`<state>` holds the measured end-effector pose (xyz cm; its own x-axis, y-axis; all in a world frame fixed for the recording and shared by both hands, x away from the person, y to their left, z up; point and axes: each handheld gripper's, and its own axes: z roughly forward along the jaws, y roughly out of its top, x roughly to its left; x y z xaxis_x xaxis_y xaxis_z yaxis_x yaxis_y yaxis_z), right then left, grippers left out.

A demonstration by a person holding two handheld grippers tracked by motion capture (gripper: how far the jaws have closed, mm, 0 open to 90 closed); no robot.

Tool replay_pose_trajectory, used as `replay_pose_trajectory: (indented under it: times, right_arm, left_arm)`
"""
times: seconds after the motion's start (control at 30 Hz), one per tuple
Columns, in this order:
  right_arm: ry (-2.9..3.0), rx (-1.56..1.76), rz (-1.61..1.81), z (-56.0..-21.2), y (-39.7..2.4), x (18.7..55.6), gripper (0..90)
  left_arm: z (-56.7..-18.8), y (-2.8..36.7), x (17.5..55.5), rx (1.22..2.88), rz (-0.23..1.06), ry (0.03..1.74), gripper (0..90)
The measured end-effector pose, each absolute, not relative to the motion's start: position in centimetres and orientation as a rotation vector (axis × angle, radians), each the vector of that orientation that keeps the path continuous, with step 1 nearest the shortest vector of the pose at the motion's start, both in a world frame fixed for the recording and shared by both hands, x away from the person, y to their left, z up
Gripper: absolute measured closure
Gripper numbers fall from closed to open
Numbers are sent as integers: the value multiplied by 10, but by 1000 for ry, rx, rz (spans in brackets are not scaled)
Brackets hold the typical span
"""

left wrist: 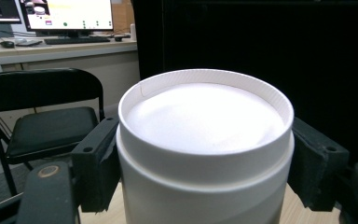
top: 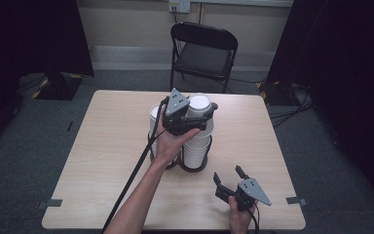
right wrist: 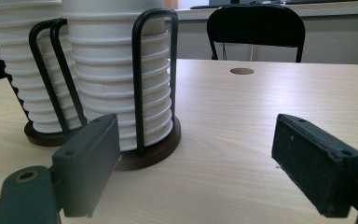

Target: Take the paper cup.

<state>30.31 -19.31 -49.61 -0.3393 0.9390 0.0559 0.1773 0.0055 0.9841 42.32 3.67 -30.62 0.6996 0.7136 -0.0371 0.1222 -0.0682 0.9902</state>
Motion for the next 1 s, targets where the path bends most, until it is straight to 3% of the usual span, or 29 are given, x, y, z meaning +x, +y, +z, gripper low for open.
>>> replay_pose_trajectory:
  times: [0.43,1.0]
  right_arm:
    - [1593,1174,1395,-496,-193,303,151]
    - [1594,1175,1394,-496,-193,303,151]
  left_arm:
    - [-298,44,423,1527,509,708,230]
    - [-282,59,411,1446,543,677,230]
